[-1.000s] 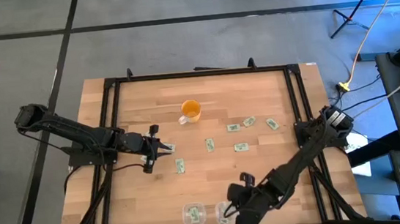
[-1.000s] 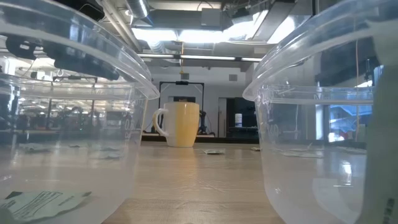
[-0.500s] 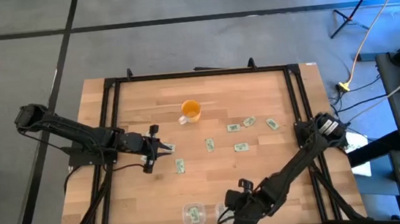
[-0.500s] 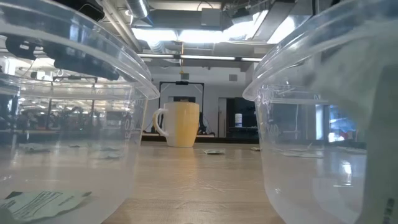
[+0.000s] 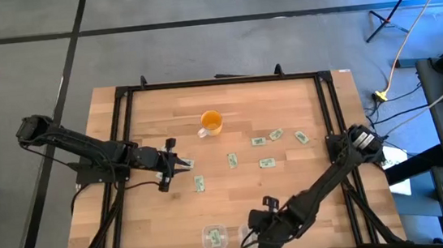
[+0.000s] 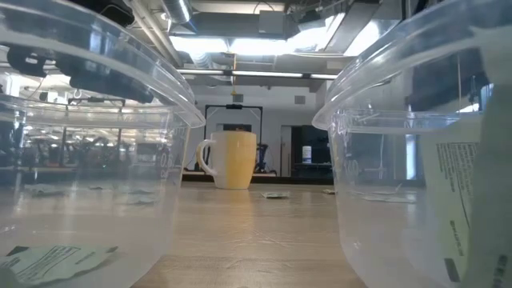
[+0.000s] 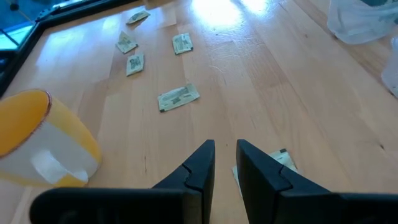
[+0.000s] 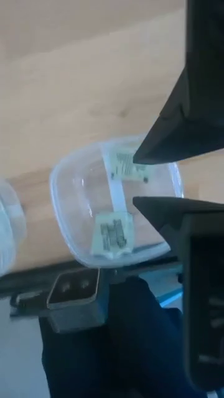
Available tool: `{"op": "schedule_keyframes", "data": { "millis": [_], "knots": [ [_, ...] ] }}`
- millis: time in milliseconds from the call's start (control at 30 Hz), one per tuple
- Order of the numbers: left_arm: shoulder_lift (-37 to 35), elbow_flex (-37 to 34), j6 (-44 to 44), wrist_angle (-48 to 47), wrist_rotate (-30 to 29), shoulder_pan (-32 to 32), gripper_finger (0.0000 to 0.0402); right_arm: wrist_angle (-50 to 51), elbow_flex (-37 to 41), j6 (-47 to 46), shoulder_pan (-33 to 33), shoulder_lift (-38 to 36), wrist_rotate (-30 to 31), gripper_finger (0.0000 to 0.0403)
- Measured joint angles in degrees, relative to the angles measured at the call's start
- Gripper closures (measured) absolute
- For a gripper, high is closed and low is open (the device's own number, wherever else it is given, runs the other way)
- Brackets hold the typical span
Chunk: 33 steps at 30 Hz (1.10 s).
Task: Pick and place items into bin
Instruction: Put the green stevia packet into the left transparent bin
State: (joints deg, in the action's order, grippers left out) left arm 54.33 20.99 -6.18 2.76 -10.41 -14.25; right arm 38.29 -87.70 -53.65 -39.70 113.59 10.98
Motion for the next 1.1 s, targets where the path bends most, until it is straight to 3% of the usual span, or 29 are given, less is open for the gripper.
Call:
{"op": "schedule_keyframes", "data": {
  "millis": [167, 367, 567, 1100],
  "knots": [
    [0.89, 0.06, -4.48, 0.0, 0.13, -2.18, 0.0332, 3.79, 0.0, 0.64, 1.09, -2.64, 2.18, 0.0294],
    [3.63, 0.37, -0.83, 0.3, 1.38, -3.32, 0.0291, 10.78, 0.0, 4.7, 3.14, -6.79, 4.9, 0.0296],
    [10.16, 0.39, -0.13, 6.85, 3.78, -2.84, 0.0262, 12.99, 0.0, 12.52, 6.47, -9.77, 5.2, 0.0297],
    [27.74, 7.47, -5.04, 2.61, 5.59, -2.85, 0.0288, 16.46, -0.02, 22.9, 12.45, -18.28, 4.2, 0.0297]
  ]
}}
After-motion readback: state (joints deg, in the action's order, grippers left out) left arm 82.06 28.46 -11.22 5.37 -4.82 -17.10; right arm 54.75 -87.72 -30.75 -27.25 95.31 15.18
